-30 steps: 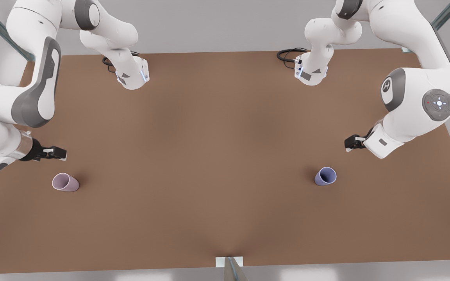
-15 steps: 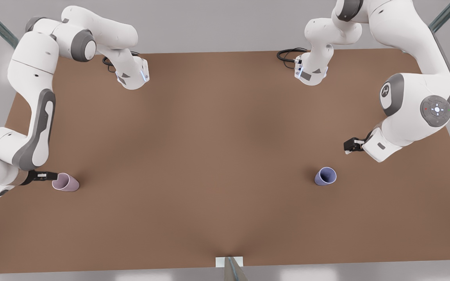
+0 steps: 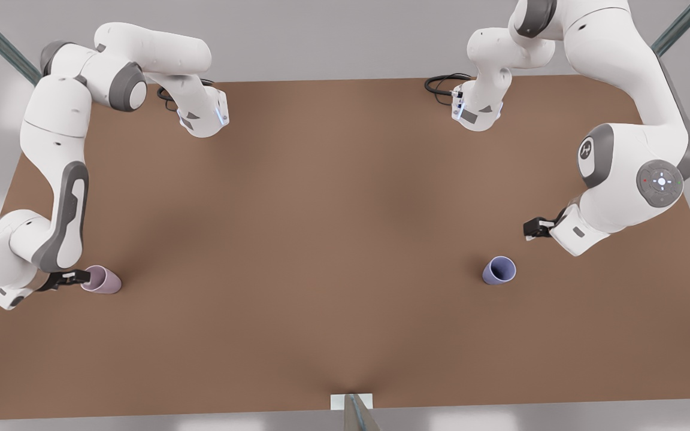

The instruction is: Stack the cups, with the pink cup at the bottom and the purple cup at the top

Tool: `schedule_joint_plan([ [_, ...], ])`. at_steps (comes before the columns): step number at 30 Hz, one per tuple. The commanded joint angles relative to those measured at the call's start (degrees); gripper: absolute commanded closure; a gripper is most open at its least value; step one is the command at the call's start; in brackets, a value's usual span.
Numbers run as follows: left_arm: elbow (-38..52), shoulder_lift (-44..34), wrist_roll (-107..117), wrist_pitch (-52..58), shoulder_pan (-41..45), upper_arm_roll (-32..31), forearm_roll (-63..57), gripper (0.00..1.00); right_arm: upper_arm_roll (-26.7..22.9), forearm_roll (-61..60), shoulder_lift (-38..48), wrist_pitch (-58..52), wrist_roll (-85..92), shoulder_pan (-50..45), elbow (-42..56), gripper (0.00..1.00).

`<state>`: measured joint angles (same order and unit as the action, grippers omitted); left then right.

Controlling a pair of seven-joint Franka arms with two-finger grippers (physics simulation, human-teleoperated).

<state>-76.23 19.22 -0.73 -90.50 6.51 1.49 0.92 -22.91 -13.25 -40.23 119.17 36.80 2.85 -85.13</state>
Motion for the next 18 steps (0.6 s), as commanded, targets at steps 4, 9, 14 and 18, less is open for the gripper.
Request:
schedule_joint_plan([
  [4, 0.0, 0.0, -0.2, 0.1, 0.0, 0.0, 0.0, 0.00, 0.1, -1.7, -0.7, 8.6, 14.2, 0.6, -4.2, 0.00],
  [9, 0.0, 0.2, -0.3, 0.1, -0.1, 0.0, 0.0, 0.00, 0.3, -2.2, -1.3, 11.6, 15.1, 1.0, -6.1, 0.02],
  [14, 0.0, 0.7, -0.5, -0.3, -0.2, 0.1, 0.1, 0.00, 0.3, -3.0, -2.0, 12.7, 16.9, 1.0, -6.6, 0.25],
  [18, 0.0, 2.1, -0.5, -1.2, -0.3, 0.7, 1.3, 0.00, 0.4, -3.0, -1.9, 12.1, 16.5, 0.8, -6.5, 0.56],
])
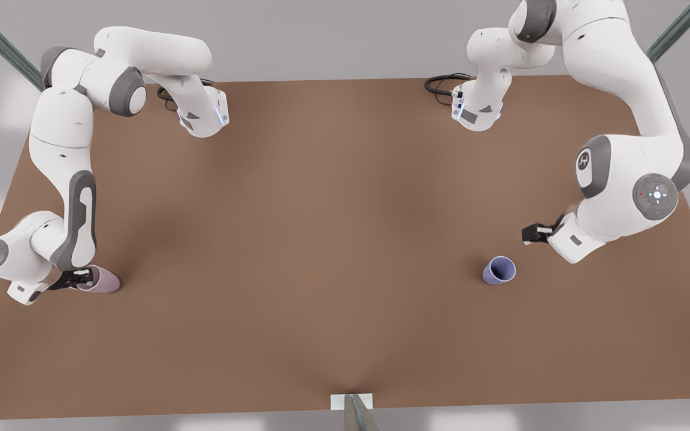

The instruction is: Stack the cups, with the pink cup at the bottom and the purple cup at the top

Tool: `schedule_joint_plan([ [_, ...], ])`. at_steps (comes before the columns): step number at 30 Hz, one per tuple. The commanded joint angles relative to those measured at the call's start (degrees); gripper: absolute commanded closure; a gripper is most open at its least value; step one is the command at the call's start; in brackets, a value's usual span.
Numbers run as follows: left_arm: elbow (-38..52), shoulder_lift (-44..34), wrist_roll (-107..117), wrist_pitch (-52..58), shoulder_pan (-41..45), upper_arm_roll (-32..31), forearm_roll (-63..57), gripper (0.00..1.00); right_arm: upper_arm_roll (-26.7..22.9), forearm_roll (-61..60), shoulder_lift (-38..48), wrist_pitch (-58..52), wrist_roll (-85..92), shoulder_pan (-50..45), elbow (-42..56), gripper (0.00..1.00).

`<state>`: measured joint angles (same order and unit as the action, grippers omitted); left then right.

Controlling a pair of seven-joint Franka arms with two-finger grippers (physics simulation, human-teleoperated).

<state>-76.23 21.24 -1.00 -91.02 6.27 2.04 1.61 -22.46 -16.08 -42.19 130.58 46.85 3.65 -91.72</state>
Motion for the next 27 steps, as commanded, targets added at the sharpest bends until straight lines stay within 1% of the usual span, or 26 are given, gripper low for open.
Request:
schedule_joint_plan([
  [1, 0.0, 0.1, -0.2, -0.6, 0.1, 0.2, 0.6, 0.00, 0.0, -0.2, 0.2, 0.6, 6.4, -0.2, 0.0, 0.70],
  [2, 0.0, 0.0, -0.2, -0.6, 0.1, 0.2, 0.6, 0.00, 0.2, -0.2, 0.2, 0.5, 6.4, -0.2, 0.0, 0.73],
  [3, 0.0, 0.0, -0.2, -0.6, 0.1, 0.2, 0.6, 0.00, 0.7, -0.2, 0.5, 0.5, 6.2, -0.2, 0.0, 0.78],
  [7, 0.0, 0.0, -0.2, -0.6, 0.1, 0.2, 0.6, 0.00, 1.3, -0.1, 1.7, -0.6, 6.1, -0.6, 0.0, 0.79],
  [9, 0.0, 0.0, -0.2, -0.5, 0.1, 0.2, 0.5, 0.00, 2.9, -0.1, 4.6, -1.6, 4.7, -0.7, -0.7, 0.79],
  [11, 0.0, -0.1, -0.2, -0.4, 0.1, 0.2, 0.5, 0.00, 6.5, 0.3, 9.3, -1.7, 0.4, -0.2, -3.8, 0.79],
  [14, 0.1, 0.0, -0.3, -0.5, 0.1, 0.6, 0.5, 0.00, 7.6, 1.4, 14.6, -8.8, -14.0, -6.5, -4.3, 0.79],
  [15, 0.0, 0.1, -0.4, -0.6, 0.0, 0.6, 0.5, 0.00, 8.4, 1.5, 15.6, -10.1, -20.7, -9.6, -4.3, 0.79],
  [17, 0.0, 0.5, -0.4, -0.6, -0.4, 0.8, 0.5, 0.00, 8.5, 1.7, 17.1, -11.6, -32.2, -16.4, -3.8, 0.79],
  [18, 0.0, 1.0, -0.5, -0.7, -0.4, 0.9, 0.5, 0.00, 10.4, 1.7, 17.4, -11.6, -38.8, -17.9, -3.6, 0.79],
  [19, -0.1, 1.5, -1.2, -1.0, -0.4, 0.9, 0.5, 0.00, 13.8, 2.2, 17.4, -12.7, -44.5, -18.0, -2.7, 0.79],
  [21, -0.1, 2.9, -1.2, -3.4, -0.4, 1.0, 0.5, 0.00, 23.0, 8.4, 15.6, -12.9, -63.2, -19.2, 0.4, 0.79],
  [22, -0.2, 3.7, -1.3, -4.4, -0.5, 1.0, 0.5, 0.00, 24.8, 8.4, 13.5, -12.8, -69.8, -21.2, 3.1, 0.79],
  [26, -7.3, 4.8, -2.6, -13.4, -1.1, 1.3, 0.7, 0.00, 25.2, 13.0, 1.2, -13.1, -96.4, -35.7, 18.1, 0.79],
  [27, -11.0, 4.5, -3.1, -17.6, -1.0, 1.3, 0.7, 0.00, 25.2, 14.1, -2.3, -13.1, -99.8, -38.4, 21.4, 0.79],
])
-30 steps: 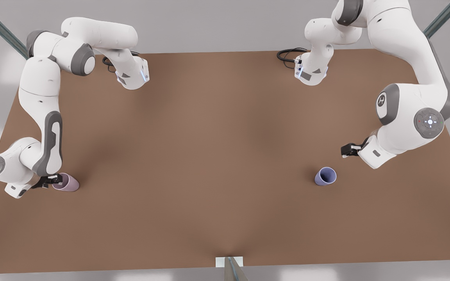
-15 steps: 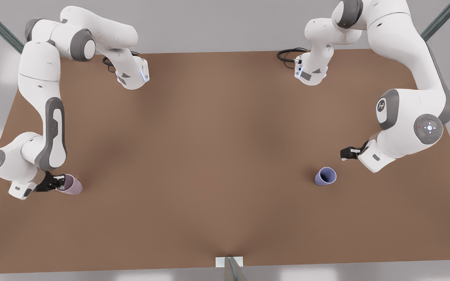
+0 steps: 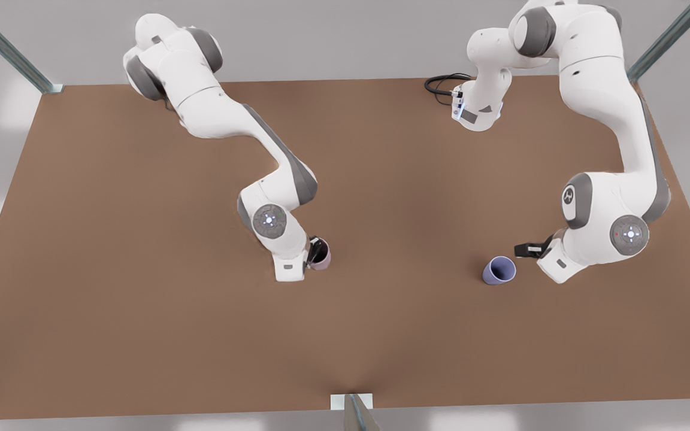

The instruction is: Stack the cups, with the pink cup at the bottom and the purple cup at the top

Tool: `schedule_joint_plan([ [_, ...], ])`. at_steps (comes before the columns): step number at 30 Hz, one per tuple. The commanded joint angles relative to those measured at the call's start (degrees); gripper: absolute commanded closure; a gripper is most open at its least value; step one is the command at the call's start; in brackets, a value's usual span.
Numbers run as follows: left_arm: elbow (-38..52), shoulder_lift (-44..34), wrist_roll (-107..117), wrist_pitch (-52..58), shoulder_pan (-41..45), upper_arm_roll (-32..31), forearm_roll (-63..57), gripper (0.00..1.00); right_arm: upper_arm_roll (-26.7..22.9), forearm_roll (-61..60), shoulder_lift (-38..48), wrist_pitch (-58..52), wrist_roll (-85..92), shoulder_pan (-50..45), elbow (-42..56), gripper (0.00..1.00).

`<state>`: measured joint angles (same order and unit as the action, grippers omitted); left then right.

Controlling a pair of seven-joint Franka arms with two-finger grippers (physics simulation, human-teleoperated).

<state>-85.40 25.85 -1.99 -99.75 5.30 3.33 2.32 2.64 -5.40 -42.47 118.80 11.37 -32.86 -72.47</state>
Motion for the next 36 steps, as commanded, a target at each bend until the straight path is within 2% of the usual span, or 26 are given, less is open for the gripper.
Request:
schedule_joint_plan([
  [1, -2.7, 0.0, -2.3, -10.0, -0.1, 0.0, 0.3, 0.00, 0.1, 3.5, -3.9, -1.3, -66.8, -3.4, 4.7, 0.79],
  [3, -4.4, 0.9, -2.3, -12.9, -0.5, 0.1, 0.3, 0.00, -0.5, 3.9, -8.5, -1.4, -71.7, -7.3, 10.1, 0.79],
  [6, -8.6, 1.5, -7.9, -20.7, -2.1, 0.1, 3.0, 0.00, 0.0, 4.3, -12.1, -2.3, -75.4, -7.8, 14.5, 0.79],
  [8, -12.4, 1.7, -8.3, -27.1, -2.0, 0.1, 3.6, 0.00, -0.2, 4.4, -13.0, -2.1, -75.4, -8.4, 14.6, 0.79],
  [16, -14.6, 4.9, -11.4, -32.4, -2.0, 0.3, 3.6, 0.00, -0.1, 4.4, -15.1, -0.8, -75.4, -8.5, 15.8, 0.79],
  [18, -14.6, 6.8, -11.5, -32.4, -2.0, 0.4, 3.6, 0.00, -0.1, 4.4, -15.2, -0.5, -75.4, -8.5, 15.6, 0.61],
  [20, -14.7, 8.3, -12.7, -32.2, -2.0, 0.4, 3.6, 0.00, -0.1, 4.3, -15.1, -0.6, -75.4, -8.3, 15.6, 0.54],
  [24, -14.8, 9.3, -13.6, -31.6, -2.0, 0.4, 3.6, 0.01, -0.1, 4.3, -14.8, -0.7, -75.3, -8.0, 15.3, 0.53],
  [25, -14.8, 9.2, -13.6, -31.5, -2.0, 0.5, 3.6, 0.17, -0.1, 4.3, -14.8, -0.7, -75.2, -8.0, 15.3, 0.53],
  [26, -14.8, 9.2, -13.6, -31.5, -2.0, 0.5, 3.6, 0.18, -0.1, 4.3, -14.8, -0.7, -75.2, -8.0, 15.3, 0.53],
  [28, -14.8, 9.2, -13.6, -31.5, -2.0, 0.5, 3.6, 0.35, -0.1, 4.3, -14.6, -0.7, -75.3, -8.0, 15.0, 0.50],
  [30, -14.8, 9.2, -13.6, -31.5, -2.0, 0.5, 3.6, 0.36, -0.1, 4.3, -14.5, -0.7, -75.3, -8.0, 14.9, 0.44],
  [31, -14.8, 9.2, -13.6, -31.5, -2.0, 0.5, 3.6, 0.39, -0.1, 4.3, -14.5, -0.6, -75.3, -8.1, 14.8, 0.36],
  [33, -14.8, 9.0, -13.6, -31.5, -2.0, 0.5, 3.6, 0.39, -0.1, 4.3, -14.0, -0.7, -75.3, -8.0, 14.8, 0.26],
  [36, -14.8, 8.7, -13.6, -30.9, -2.0, 0.5, 3.6, 0.45, -0.2, 3.9, -11.8, -0.7, -75.0, -7.9, 13.9, 0.24],
])
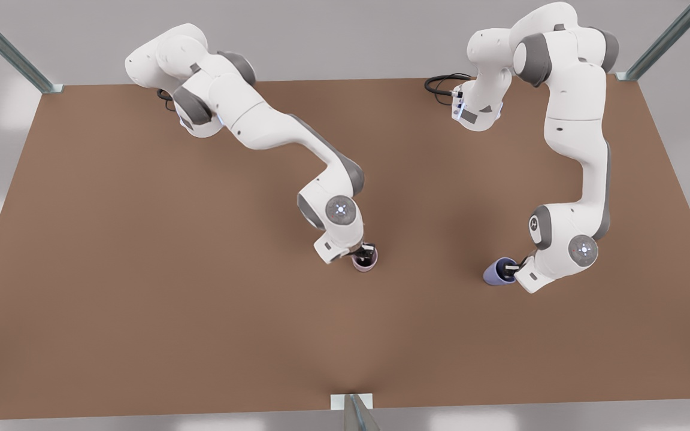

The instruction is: Stack the cups, with the pink cup at the bottom and the purple cup at the top

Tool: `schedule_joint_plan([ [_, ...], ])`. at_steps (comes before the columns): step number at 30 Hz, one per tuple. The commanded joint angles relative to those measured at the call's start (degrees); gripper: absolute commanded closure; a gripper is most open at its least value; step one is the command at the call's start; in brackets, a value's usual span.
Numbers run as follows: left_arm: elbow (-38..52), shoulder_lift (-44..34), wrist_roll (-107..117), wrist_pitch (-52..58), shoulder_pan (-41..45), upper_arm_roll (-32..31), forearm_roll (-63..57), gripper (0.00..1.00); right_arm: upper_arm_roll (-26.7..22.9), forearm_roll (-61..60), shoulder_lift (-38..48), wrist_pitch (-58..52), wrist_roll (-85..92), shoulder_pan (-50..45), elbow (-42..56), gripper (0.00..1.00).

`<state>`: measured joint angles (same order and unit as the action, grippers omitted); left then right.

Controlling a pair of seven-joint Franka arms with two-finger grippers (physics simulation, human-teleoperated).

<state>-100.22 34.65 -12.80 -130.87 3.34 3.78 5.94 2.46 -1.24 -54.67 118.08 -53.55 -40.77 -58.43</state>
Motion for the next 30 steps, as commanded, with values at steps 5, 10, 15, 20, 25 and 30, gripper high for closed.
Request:
schedule_joint_plan([
  [5, 0.1, -0.2, -2.5, 0.9, 0.0, 0.0, -0.1, 0.66, -2.1, -0.9, 18.0, -0.8, 0.0, 5.3, -13.0, 0.03],
  [10, 0.2, -0.8, -1.9, 2.5, 0.1, 0.0, -0.1, 0.76, -6.1, 0.2, 44.7, -16.8, 37.6, 23.9, -34.5, 0.00],
  [15, 0.7, -2.7, -0.6, 5.0, 0.7, -0.1, -0.1, 0.79, -11.4, 1.4, 46.2, -28.5, 63.2, 33.6, -25.8, 0.00],
  [20, 1.8, -11.3, 16.7, 16.5, 8.3, -2.5, 0.0, 0.79, -11.4, 0.3, 44.7, -26.0, 64.8, 35.3, -24.4, 0.00],
  [25, 3.5, -12.4, 38.8, 17.1, 8.6, -17.3, 0.0, 0.79, -11.6, -0.4, 43.2, -26.4, 64.2, 35.8, -19.6, 0.00],
  [30, 12.9, -6.1, 53.4, 16.7, 15.6, -19.3, -0.1, 0.79, -11.6, -0.5, 43.3, -26.3, 64.1, 35.8, -19.3, 0.00],
])
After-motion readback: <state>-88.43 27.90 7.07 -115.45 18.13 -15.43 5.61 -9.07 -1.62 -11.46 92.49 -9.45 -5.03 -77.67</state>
